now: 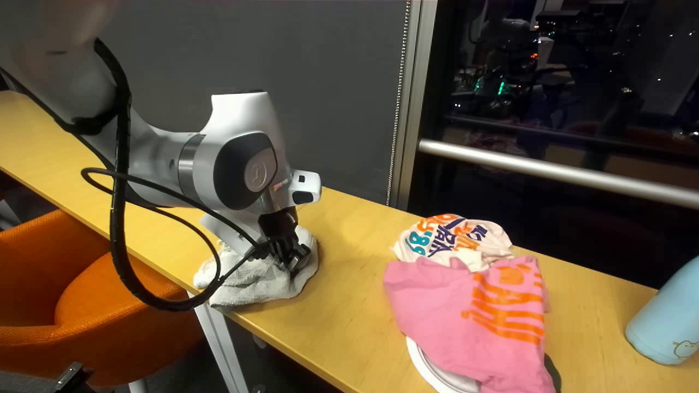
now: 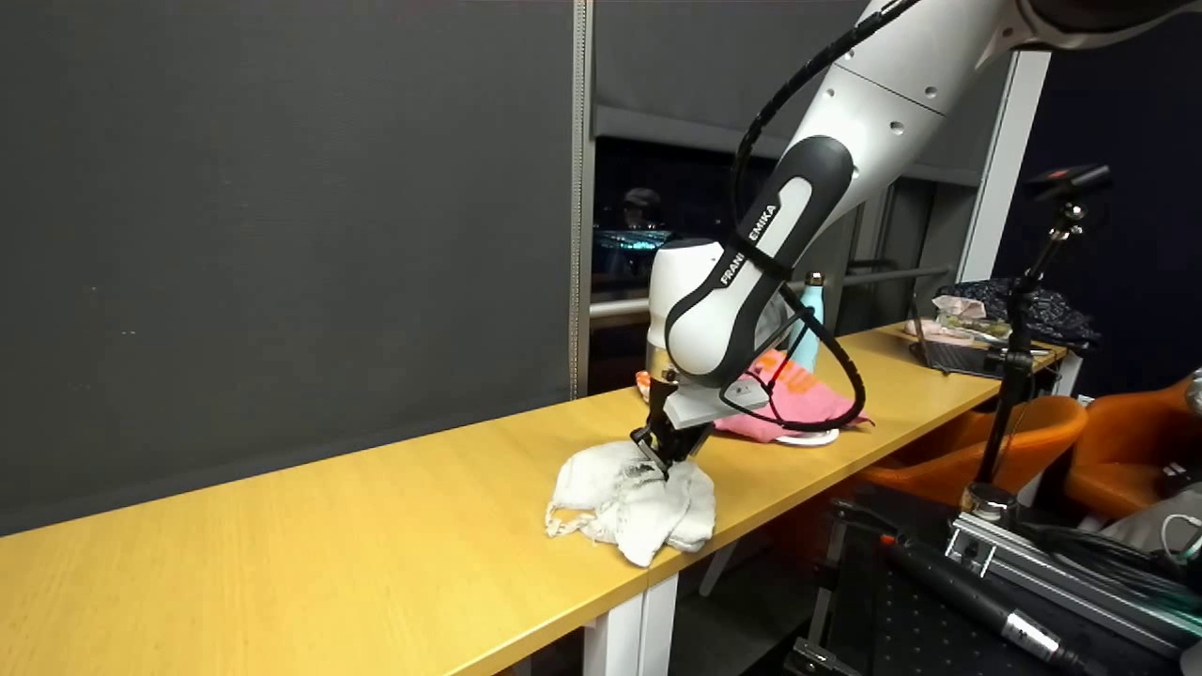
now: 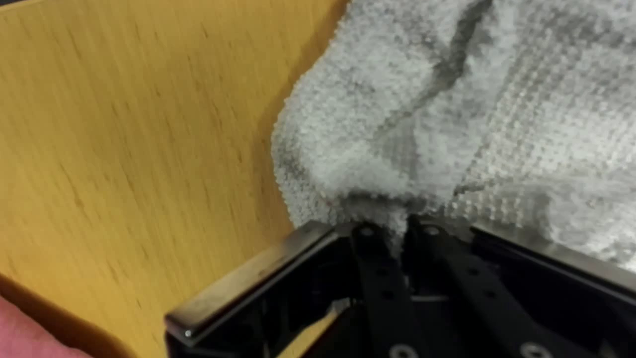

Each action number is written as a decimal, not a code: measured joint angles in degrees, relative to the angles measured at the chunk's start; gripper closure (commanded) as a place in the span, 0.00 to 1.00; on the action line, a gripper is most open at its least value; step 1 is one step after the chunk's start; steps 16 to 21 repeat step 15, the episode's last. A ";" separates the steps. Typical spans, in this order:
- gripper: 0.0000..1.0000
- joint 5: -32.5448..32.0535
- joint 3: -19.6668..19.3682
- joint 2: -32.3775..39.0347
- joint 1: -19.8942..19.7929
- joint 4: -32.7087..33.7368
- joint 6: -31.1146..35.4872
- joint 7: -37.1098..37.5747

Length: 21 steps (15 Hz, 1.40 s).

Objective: Wipe the table with the white cloth

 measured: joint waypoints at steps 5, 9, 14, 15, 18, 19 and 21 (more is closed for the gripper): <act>0.22 -1.14 -1.51 -2.23 0.76 -0.05 -2.36 0.03; 0.00 -5.03 -4.76 -8.98 1.44 -0.29 -6.27 0.34; 0.00 -7.58 -5.51 -15.39 0.93 -0.83 -10.05 0.35; 0.00 -7.61 -5.42 -15.90 0.88 -1.09 -10.22 0.35; 0.00 -7.61 -5.42 -15.90 0.88 -1.09 -10.22 0.35; 0.00 -7.61 -5.42 -15.90 0.88 -1.09 -10.22 0.35; 0.00 -7.61 -5.42 -15.90 0.88 -1.09 -10.22 0.35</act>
